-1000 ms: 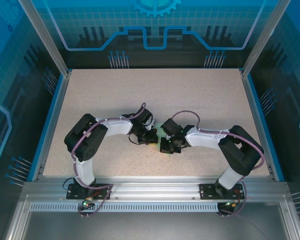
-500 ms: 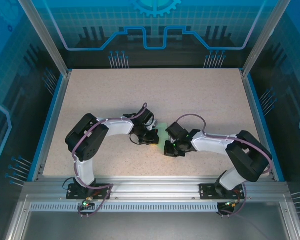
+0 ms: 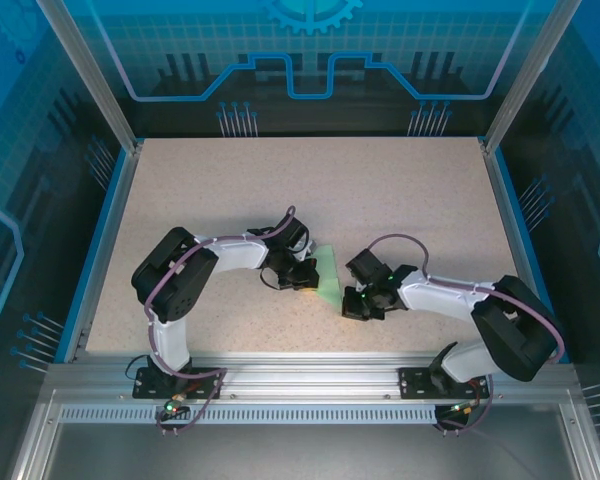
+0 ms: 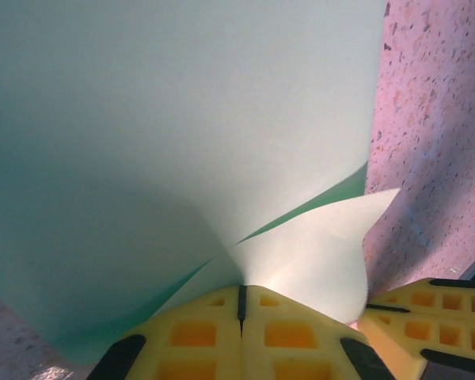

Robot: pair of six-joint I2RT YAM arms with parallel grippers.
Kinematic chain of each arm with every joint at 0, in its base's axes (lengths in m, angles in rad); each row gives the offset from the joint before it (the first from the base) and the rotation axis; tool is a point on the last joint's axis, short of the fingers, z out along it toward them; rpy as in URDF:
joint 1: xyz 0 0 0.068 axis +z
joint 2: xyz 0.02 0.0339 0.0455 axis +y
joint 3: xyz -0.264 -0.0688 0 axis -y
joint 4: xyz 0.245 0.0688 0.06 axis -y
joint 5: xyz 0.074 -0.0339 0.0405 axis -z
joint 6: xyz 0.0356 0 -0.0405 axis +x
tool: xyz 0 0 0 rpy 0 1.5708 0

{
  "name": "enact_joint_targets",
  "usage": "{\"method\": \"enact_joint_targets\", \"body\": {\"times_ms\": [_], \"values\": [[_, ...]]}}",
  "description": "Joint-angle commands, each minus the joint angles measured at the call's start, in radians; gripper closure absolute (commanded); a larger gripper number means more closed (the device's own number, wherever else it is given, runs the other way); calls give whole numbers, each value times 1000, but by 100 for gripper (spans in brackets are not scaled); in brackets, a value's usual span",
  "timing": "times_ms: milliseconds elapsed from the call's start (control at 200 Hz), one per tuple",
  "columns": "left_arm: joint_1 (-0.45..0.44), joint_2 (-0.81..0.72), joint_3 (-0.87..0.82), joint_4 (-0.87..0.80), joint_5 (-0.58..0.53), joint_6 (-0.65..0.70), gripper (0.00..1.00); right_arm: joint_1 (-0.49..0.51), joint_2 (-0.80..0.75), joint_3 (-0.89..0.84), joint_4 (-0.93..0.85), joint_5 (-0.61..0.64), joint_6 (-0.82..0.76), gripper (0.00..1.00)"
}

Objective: Fold a paper plane with a square sheet of paper (fold left side to right side)
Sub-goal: Third fold the triangle at the center of the table.

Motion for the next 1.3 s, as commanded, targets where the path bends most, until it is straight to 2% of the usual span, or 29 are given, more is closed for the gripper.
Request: {"method": "enact_joint_targets", "body": {"times_ms": [0, 125, 340, 580, 885, 1075, 1290], "values": [[-1, 46, -19, -85, -86, 14, 97, -14, -50, 13, -77, -24, -46, 100], [-5, 46, -16, -83, -87, 13, 97, -12, -59, 32, -15, -56, -65, 99], [-6, 47, -14, -85, -86, 12, 96, -12, 50, 95, 57, -56, -66, 100], [-8, 46, -13, -86, -85, 12, 97, -17, 108, 134, 53, -35, -68, 100], [-9, 28, -11, -74, -74, 12, 95, -34, 162, 82, 31, -35, -45, 100], [-9, -48, -11, -64, -74, 21, 88, -36, 184, 66, -13, -25, -53, 100], [-17, -195, -58, -34, -29, 16, 88, -36, 186, 48, -26, -19, -58, 100]]}}
